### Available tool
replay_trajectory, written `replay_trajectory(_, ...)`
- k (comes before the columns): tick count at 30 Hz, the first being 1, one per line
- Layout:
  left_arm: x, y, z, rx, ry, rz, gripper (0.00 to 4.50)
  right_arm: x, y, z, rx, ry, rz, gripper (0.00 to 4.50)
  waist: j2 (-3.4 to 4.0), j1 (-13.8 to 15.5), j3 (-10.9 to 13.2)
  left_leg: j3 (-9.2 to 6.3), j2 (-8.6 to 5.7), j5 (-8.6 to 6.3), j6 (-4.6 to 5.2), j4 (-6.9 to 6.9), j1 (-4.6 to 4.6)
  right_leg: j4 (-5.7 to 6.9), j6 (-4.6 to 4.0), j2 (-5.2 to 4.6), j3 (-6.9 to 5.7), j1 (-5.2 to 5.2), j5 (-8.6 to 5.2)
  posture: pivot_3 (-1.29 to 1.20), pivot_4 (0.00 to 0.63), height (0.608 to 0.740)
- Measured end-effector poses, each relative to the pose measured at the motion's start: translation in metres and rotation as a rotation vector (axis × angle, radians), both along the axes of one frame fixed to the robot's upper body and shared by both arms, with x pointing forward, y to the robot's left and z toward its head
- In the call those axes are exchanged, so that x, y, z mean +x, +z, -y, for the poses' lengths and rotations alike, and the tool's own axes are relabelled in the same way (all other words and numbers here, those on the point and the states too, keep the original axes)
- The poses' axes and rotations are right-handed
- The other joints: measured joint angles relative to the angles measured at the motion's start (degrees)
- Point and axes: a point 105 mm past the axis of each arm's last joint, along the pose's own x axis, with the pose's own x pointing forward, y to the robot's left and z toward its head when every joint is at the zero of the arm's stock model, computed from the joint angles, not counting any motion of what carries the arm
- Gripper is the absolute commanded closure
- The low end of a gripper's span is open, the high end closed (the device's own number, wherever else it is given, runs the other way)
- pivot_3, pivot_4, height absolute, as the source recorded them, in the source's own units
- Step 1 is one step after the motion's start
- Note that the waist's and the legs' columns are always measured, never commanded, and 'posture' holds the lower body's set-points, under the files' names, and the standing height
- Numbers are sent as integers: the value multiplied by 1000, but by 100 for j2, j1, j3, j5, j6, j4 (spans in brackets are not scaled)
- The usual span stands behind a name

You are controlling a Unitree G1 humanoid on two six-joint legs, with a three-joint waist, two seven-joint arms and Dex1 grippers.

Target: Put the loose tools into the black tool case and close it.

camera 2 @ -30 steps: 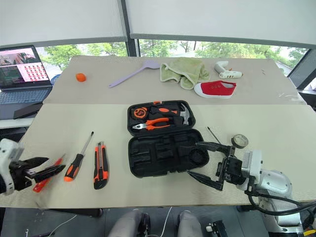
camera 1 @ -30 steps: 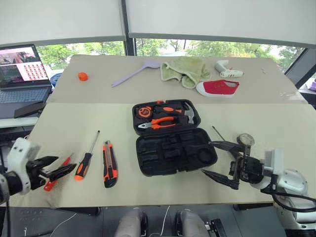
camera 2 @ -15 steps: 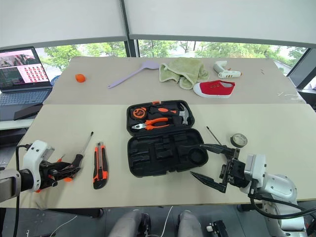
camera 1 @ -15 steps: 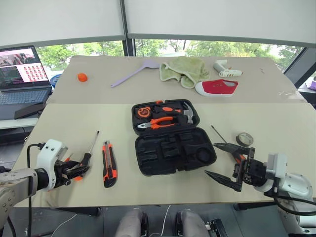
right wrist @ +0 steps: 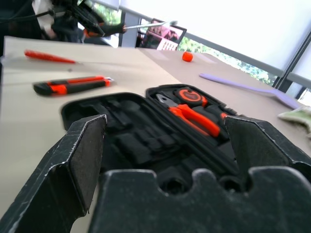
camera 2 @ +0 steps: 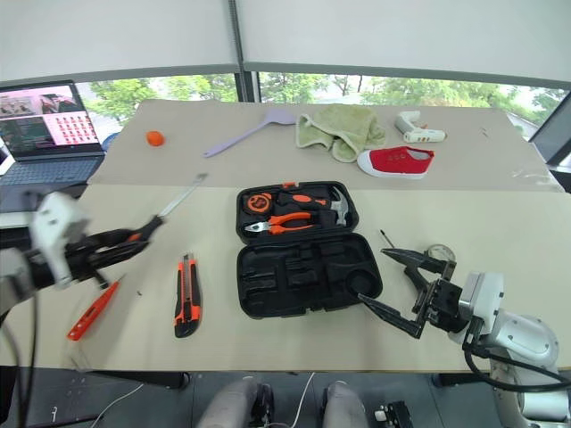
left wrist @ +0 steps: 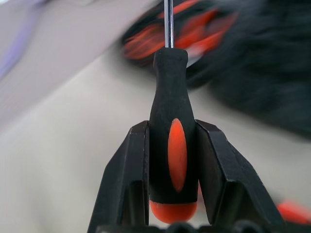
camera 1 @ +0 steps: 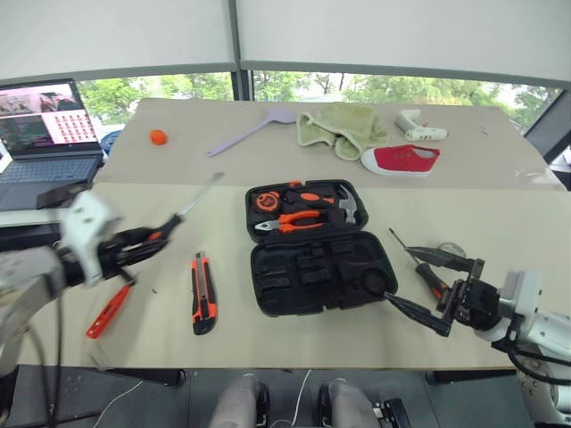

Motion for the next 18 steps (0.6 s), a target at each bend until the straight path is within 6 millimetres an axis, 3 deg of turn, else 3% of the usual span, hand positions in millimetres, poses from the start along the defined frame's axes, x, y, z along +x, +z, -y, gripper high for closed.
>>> replay_trajectory(3, 14, -20, 38, 114, -132, -27, 3640, 0, 2, 8, -18, -32, -13, 0, -4, -61, -1, 12, 8, 31, 59, 0, -1, 4, -2, 29, 10, -7, -2, 0, 150, 740)
replay_trajectory(7, 29, -42, 71, 204, -193, -56, 3640, 0, 1, 11, -17, -57, -36, 0, -8, -139, 2, 12, 19, 37, 55, -1, -6, 7, -8, 46, 11, -16, -8, 0, 150, 740)
replay_trajectory(12, 46, -65, 83, 282, -166, -69, 3640, -5, 3, 9, -13, -94, -39, 0, -18, -148, 7, 7, 18, 32, 68, 6, -12, 6, -2, 41, 14, -15, -12, 0, 150, 740)
replay_trajectory(18, 50, -68, 87, 298, -156, -51, 3640, -11, 4, 3, 5, -114, -42, 0, -20, -135, 8, 3, 15, 24, 81, 21, -13, 12, 1, 30, 18, -11, -11, 0, 150, 740)
